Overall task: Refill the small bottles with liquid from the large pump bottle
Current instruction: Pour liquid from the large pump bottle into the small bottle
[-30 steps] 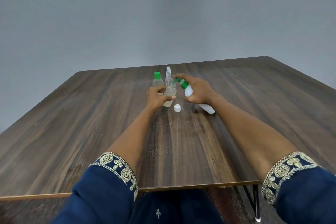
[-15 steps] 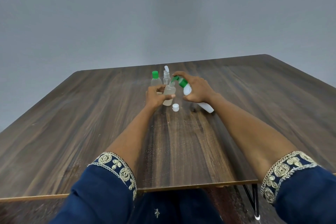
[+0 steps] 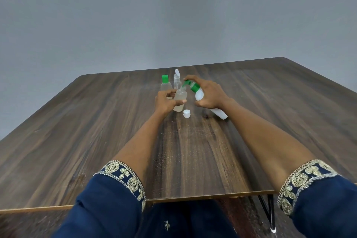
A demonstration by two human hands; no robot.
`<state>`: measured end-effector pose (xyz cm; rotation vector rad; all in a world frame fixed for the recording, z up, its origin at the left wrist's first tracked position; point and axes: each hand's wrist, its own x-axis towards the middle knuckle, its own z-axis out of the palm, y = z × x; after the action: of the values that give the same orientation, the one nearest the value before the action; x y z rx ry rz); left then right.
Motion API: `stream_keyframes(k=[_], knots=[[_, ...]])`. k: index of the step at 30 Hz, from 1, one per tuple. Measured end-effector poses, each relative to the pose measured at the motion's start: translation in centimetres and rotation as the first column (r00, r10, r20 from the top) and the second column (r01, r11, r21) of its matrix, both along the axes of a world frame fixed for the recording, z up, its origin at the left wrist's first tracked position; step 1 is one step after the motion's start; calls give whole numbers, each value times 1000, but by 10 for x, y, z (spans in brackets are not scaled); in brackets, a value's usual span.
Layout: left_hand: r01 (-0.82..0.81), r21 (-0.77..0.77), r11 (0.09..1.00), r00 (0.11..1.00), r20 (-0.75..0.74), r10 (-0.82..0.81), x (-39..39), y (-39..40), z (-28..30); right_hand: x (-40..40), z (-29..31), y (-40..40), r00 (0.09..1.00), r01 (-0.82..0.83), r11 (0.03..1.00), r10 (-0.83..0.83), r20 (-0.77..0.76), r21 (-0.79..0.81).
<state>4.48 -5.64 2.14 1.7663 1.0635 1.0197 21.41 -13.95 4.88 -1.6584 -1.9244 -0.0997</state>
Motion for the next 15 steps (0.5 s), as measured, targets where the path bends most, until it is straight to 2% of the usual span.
stream_keyframes(k=[8, 15], knots=[[28, 4, 1000, 999, -22, -28, 1, -1, -1, -4, 1, 0, 1000, 21, 999, -21, -14, 24], [16, -13, 1000, 1000, 23, -16, 3, -2, 2, 2, -2, 1, 1000, 24, 1000, -24, -14, 19]])
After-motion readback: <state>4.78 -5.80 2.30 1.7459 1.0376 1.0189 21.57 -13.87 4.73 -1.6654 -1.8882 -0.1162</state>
